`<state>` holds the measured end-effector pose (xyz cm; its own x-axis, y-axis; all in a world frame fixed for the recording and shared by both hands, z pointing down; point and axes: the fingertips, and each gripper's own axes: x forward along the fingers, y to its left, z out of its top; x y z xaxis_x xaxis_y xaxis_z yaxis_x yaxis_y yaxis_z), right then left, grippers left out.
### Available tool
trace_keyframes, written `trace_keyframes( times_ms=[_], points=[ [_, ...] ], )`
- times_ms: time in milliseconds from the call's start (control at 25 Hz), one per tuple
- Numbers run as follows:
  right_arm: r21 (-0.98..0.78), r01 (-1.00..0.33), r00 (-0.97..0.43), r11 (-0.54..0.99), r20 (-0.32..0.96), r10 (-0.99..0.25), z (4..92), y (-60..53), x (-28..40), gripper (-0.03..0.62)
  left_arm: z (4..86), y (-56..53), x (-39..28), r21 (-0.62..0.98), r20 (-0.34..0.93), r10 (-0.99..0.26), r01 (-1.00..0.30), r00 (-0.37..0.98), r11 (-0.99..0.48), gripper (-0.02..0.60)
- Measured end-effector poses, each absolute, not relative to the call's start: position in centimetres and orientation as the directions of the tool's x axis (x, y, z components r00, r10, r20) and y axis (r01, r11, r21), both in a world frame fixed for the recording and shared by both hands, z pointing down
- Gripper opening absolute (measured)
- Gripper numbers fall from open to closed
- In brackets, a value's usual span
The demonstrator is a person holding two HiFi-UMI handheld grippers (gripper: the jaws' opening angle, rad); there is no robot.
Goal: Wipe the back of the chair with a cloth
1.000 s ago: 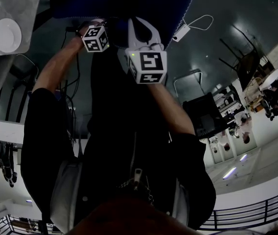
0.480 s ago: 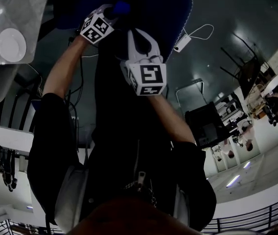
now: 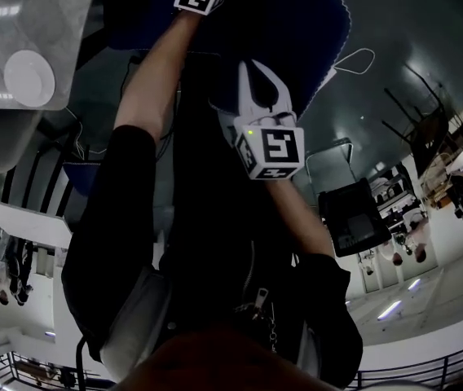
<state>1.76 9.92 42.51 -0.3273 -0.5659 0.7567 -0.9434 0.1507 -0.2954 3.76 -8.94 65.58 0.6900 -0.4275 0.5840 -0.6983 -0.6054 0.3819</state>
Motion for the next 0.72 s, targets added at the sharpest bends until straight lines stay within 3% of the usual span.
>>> trace_keyframes(
  times_ms=[240,720],
  points=[
    [-0.304,-0.945,-0.317,0.120,0.760,-0.567,43.4,9.5,2.4,0.003,66.9,-8.3,6.6,0.442,0.603,-0.319,-0.639,0.731,-0.629,0.091],
    [-0.293,-0.939,-0.344,0.182,0.772,-0.534,44.6,10.4,1.5,0.003,66.3,-3.2,7.7,0.359,0.594,-0.227,-0.507,0.771,-0.783,0.087]
  ],
)
